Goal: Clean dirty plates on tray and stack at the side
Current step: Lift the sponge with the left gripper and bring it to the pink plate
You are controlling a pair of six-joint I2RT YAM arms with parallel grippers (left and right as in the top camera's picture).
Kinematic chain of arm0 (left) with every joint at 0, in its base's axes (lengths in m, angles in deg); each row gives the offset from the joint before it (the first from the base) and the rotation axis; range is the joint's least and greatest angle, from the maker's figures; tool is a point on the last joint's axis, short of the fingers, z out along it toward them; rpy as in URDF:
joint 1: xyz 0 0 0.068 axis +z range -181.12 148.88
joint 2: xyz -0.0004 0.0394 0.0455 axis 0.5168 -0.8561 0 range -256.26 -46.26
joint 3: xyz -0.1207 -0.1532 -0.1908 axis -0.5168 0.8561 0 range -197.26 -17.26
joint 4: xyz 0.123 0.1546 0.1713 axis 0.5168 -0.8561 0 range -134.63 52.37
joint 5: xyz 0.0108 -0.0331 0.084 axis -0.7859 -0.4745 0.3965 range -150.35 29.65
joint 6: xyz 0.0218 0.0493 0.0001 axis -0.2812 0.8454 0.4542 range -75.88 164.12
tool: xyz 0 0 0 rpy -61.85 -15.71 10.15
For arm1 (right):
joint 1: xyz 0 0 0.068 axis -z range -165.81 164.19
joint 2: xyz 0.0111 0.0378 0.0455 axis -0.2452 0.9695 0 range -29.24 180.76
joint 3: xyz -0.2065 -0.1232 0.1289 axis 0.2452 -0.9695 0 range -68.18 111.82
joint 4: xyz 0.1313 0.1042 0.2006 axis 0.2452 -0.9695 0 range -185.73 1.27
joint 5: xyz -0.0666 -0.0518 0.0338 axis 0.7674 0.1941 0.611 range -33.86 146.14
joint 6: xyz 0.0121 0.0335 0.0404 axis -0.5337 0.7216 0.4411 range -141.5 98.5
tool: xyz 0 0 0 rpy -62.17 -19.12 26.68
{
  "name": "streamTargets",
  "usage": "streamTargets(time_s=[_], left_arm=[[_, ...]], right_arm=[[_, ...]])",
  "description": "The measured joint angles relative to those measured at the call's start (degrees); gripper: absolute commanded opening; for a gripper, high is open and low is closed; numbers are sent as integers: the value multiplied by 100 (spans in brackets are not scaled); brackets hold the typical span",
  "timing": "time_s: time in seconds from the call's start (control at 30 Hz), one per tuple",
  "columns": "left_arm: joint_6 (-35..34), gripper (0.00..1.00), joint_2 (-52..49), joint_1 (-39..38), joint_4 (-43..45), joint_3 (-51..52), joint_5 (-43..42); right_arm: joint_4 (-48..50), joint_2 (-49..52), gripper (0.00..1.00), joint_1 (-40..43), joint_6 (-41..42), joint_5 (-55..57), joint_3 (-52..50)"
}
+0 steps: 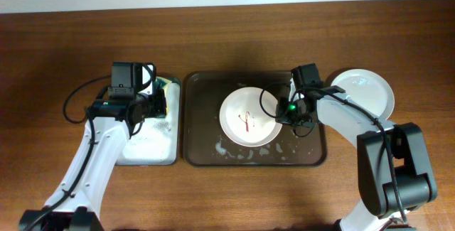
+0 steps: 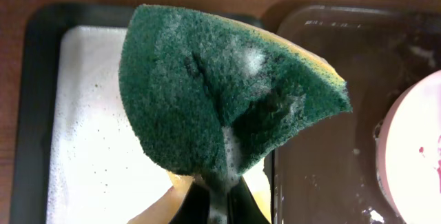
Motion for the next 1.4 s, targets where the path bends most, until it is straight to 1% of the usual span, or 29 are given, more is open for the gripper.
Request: streamTargets(time_s=[0.43, 1.17, 1.4], left_arm=[[0, 0, 83, 0, 144, 0, 0], [0, 0, 70, 0, 66, 105, 4], [-48, 0, -535, 0, 50, 393, 0]], right_arm=[[-15, 0, 6, 0, 4, 0, 0], [-17, 0, 6, 0, 2, -2, 0], [-15, 0, 6, 0, -2, -2, 0]])
